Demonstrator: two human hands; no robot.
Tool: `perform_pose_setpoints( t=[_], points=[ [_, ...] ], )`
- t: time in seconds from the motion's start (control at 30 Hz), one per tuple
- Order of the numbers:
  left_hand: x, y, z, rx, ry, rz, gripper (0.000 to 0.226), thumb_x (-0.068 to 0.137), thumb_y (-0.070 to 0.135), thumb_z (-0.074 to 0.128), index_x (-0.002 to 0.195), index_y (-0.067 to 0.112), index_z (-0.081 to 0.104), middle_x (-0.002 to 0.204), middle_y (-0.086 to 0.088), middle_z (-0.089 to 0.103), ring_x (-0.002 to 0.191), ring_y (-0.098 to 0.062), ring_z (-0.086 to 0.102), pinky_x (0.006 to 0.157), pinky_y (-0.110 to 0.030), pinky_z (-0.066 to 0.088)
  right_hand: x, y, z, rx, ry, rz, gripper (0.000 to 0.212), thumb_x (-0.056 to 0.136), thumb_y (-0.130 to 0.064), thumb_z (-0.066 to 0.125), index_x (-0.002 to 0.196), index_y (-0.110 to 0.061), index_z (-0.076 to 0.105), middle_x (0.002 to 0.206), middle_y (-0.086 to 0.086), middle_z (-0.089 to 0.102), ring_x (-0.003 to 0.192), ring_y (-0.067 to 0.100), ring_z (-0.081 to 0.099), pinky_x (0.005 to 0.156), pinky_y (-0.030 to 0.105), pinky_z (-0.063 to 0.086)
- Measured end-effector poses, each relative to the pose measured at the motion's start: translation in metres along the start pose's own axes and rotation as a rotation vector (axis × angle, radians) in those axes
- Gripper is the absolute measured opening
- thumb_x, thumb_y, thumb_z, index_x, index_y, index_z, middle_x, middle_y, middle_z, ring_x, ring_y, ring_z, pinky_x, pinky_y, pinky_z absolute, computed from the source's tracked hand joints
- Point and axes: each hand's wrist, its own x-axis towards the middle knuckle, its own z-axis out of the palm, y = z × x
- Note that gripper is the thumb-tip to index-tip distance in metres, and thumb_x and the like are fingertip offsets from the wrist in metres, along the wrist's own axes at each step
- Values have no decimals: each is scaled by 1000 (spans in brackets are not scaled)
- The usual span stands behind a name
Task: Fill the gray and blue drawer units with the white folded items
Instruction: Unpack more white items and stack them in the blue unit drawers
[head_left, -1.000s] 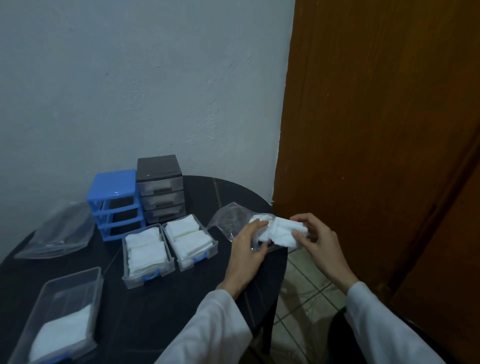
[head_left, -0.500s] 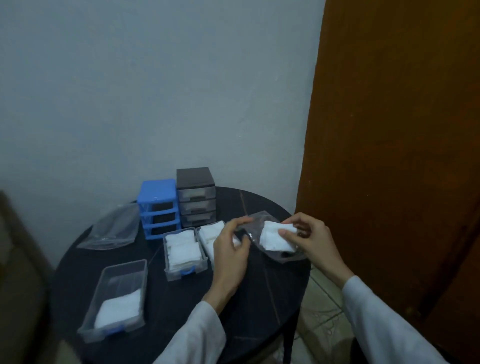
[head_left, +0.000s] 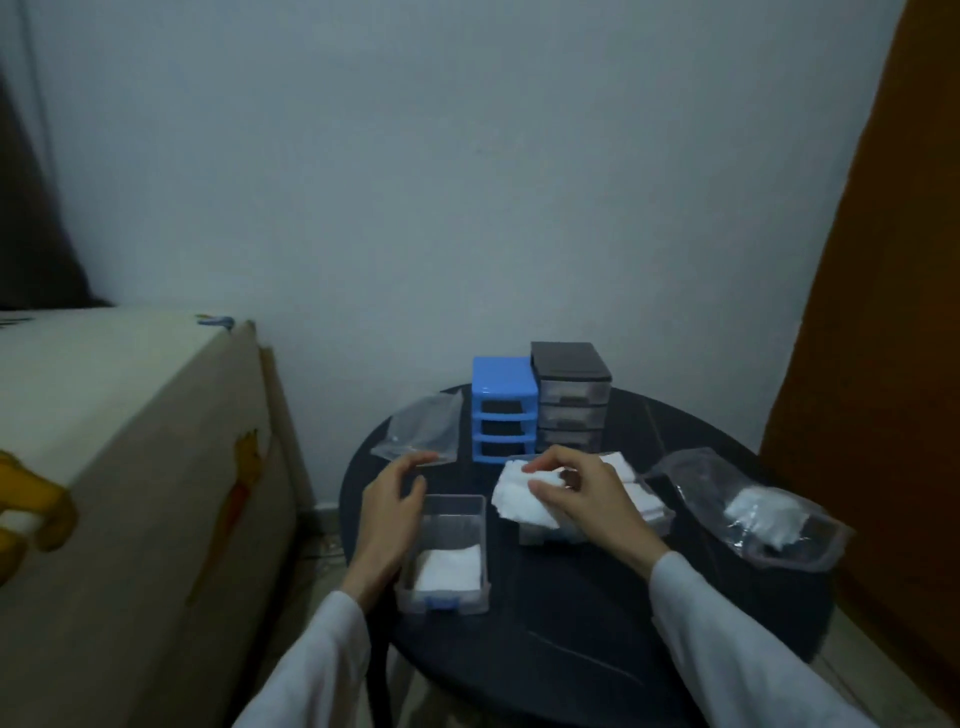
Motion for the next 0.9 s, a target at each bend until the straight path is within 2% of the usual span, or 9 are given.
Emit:
perform_pose_setpoints(
  t=[0.07,0.13,0.3,0.43,0.5,0.57,0.7,0.77,0.9],
  points=[
    [1,-13,-5,-8,-37,-62,34,93,3,48,123,16,59,123,5,57,114,-6,48,95,-19,35,7,-6,17,7,-27,-3,23,81,-6,67,76,-28,61,91,-9,66,89,7,59,77,6,41],
    [0,-22,-2,-65,-91,-136,36,94,4,48,128,14,55,129,3,54,118,-7,46,96,-19,34,13,-8,33,-21,-34,-28,23,78,-4,68,74,-26,60,87,-5,66,85,6,59,75,9,42],
    [-6,-31,7,-173,-144,-236,41,93,0,42,131,14,52,131,0,55,119,-10,50,101,-25,39,28,-12,56,-114,-57,-106,12,76,-4,69,81,-14,65,76,-15,59,72,-12,53,65,4,38],
    [-9,-30,7,-245,-133,-233,33,93,3,44,110,21,65,108,0,69,99,-11,64,87,-28,53,35,-13,65,-109,-102,-144,11,77,-7,71,80,-15,65,77,-14,60,74,-9,54,66,6,40],
    [-11,-28,6,-286,-128,-246,30,94,5,44,96,25,66,96,1,71,91,-12,66,80,-26,55,38,-13,68,-128,-121,-154,12,78,-8,70,80,-18,64,79,-13,61,74,-3,55,66,8,41],
    [-11,-28,6,-324,-122,-264,30,94,4,44,93,25,66,93,3,70,91,-14,66,80,-25,54,40,-10,73,-211,-184,-139,14,80,-10,69,82,-21,62,81,-13,59,76,-2,54,68,6,41],
    [-9,-31,7,-326,-105,-309,33,95,3,42,122,12,58,113,3,60,104,-8,56,85,-16,45,44,0,75,-286,-271,-98,14,82,-11,67,85,-24,62,85,-10,61,79,-3,54,69,7,38],
    [-9,-31,7,-303,-110,-321,39,95,0,38,130,10,52,119,1,56,106,-7,53,81,-12,45,46,2,73,-342,-297,-93,12,85,-13,65,91,-23,65,90,-8,64,81,-2,54,70,8,38],
    [-10,-32,7,-277,-124,-321,41,95,0,36,132,12,49,121,3,53,90,8,52,68,0,42,45,6,76,-461,-366,-117,13,86,-16,62,97,-20,68,98,-4,65,83,0,52,69,6,36]
  ],
)
